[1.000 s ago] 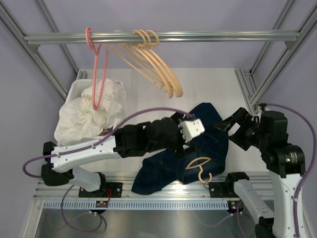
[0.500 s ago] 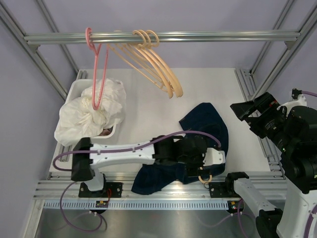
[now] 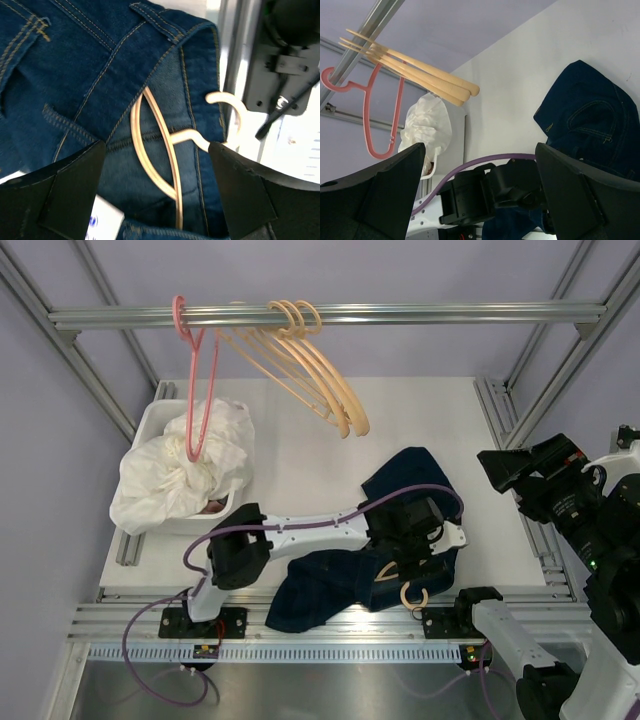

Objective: Remove the skirt from the hanger
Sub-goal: Pick up the hanger at the center of the board.

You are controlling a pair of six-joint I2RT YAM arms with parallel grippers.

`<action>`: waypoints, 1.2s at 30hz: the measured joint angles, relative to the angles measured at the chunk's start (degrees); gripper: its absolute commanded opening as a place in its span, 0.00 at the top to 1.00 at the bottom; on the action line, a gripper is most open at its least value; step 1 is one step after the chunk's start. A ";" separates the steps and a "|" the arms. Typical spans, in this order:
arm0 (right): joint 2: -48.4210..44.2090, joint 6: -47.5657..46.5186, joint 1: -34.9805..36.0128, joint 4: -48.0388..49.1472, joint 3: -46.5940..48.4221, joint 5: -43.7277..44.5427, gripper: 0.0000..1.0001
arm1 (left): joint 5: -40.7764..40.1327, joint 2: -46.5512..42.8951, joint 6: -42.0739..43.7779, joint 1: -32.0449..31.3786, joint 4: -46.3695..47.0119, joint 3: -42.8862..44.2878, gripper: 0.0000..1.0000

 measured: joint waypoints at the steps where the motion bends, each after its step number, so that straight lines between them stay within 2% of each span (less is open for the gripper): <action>1: -0.02 -0.11 0.00 -0.11 0.07 0.02 0.00 | 0.42 1.18 -0.15 0.31 -0.33 0.87 0.09; 6: -0.02 -0.46 0.00 -0.87 0.07 0.02 0.01 | 1.03 8.48 -0.81 1.44 -1.25 7.26 0.06; 18: -0.02 -1.38 0.00 -1.22 0.59 0.09 0.01 | -2.60 13.16 -5.97 1.99 -2.40 9.68 0.09; 29: -0.07 -1.40 0.00 -1.03 -0.98 -0.39 0.01 | -21.09 9.77 -14.12 -1.84 -2.05 5.64 0.07; 36: -0.11 -1.16 0.00 -0.74 -2.64 -1.31 0.01 | -28.59 9.40 -16.57 -3.87 -3.87 5.64 0.06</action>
